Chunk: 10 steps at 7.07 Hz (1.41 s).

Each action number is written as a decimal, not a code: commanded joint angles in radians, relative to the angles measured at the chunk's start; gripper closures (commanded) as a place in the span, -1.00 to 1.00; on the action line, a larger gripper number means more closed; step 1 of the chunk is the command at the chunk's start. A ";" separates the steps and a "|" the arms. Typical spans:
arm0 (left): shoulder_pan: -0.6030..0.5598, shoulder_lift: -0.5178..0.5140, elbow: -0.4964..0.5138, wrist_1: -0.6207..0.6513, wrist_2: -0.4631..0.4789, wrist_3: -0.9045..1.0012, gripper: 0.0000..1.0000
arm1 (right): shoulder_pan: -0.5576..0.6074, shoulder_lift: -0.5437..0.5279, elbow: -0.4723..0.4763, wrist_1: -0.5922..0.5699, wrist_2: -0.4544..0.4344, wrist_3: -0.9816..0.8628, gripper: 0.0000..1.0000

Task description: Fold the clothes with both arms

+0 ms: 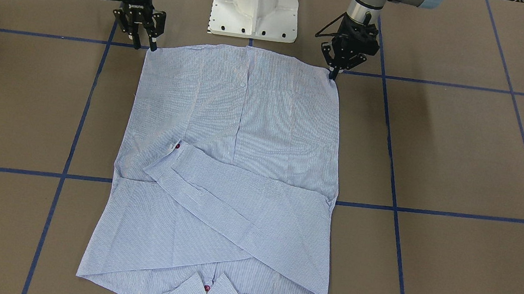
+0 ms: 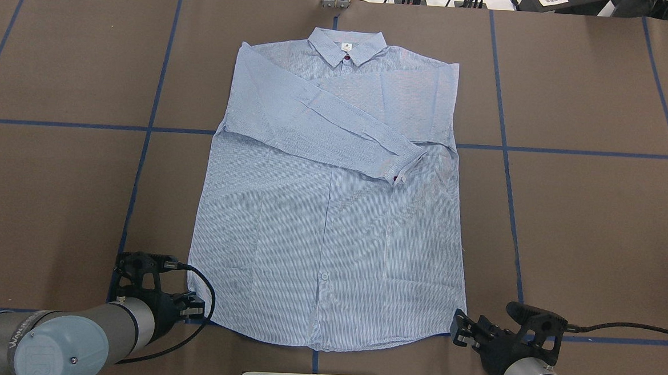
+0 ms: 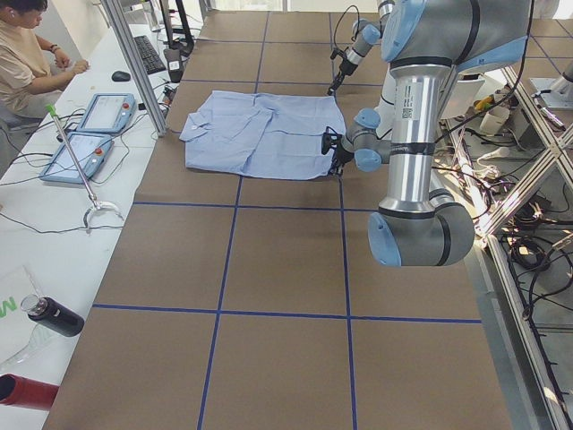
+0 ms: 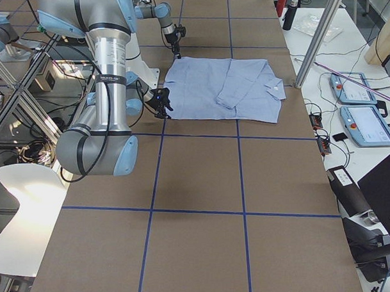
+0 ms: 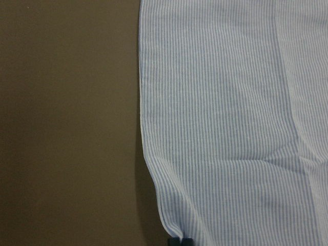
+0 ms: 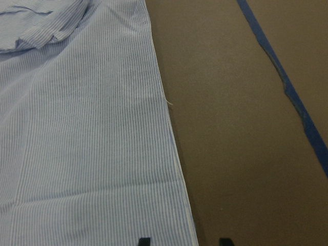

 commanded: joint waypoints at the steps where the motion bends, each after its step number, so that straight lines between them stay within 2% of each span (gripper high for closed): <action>1: -0.001 0.002 -0.006 0.000 0.000 -0.001 1.00 | -0.030 0.002 -0.003 -0.006 -0.016 0.035 -0.03; 5: -0.003 0.000 -0.007 0.000 0.000 -0.001 1.00 | -0.032 0.042 0.000 -0.113 -0.019 0.048 -0.02; 8: -0.003 0.008 -0.025 0.002 0.000 0.000 1.00 | -0.030 0.097 0.001 -0.258 -0.013 0.072 0.05; 10: -0.003 0.008 -0.025 0.002 0.000 -0.001 1.00 | -0.029 0.097 0.001 -0.282 -0.010 0.069 0.07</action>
